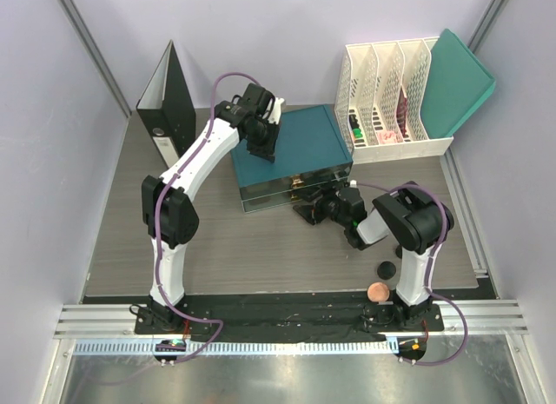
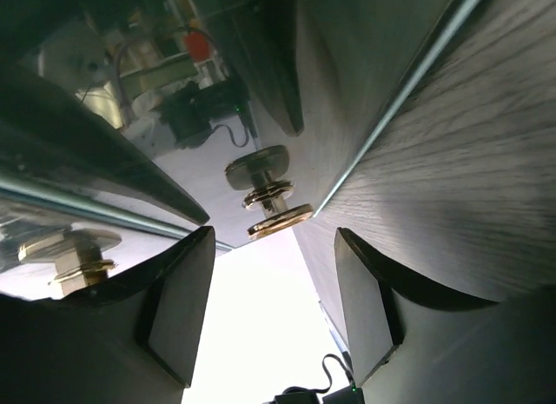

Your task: Organize the makeup

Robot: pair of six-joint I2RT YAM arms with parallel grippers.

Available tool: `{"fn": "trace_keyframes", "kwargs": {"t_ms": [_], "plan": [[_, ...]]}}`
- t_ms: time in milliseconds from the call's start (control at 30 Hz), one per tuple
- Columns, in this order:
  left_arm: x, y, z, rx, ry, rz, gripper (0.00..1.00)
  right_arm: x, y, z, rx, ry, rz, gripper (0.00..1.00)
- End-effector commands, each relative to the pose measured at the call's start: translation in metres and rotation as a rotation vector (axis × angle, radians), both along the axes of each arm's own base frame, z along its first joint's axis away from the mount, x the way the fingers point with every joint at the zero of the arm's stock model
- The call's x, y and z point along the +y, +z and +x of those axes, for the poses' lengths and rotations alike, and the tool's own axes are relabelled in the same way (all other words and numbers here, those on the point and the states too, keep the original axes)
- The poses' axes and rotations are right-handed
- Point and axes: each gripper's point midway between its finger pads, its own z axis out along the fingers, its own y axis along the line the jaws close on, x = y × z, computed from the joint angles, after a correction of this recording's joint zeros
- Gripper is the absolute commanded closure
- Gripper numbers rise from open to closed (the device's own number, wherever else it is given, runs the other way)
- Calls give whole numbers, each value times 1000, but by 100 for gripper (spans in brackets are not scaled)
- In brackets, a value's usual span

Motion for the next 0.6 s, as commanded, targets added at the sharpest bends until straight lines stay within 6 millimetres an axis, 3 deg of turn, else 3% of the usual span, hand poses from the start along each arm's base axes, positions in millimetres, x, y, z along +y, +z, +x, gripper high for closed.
{"fn": "trace_keyframes", "kwargs": {"t_ms": [0,233,467,500,567], "plan": [[20,-65,-33,227,-24,146,100,2,7,14,-10,-24,-9,38],[20,-66,-33,224,-26,149,100,-6,-9,18,71,-50,-139,39],[20,-66,-32,224,-26,147,100,-23,-12,18,143,-130,-216,45],[20,-66,-32,224,-27,150,100,-26,-14,15,170,-140,-224,48],[20,-65,-32,222,-26,150,100,-30,-15,14,174,-159,-233,66]]}}
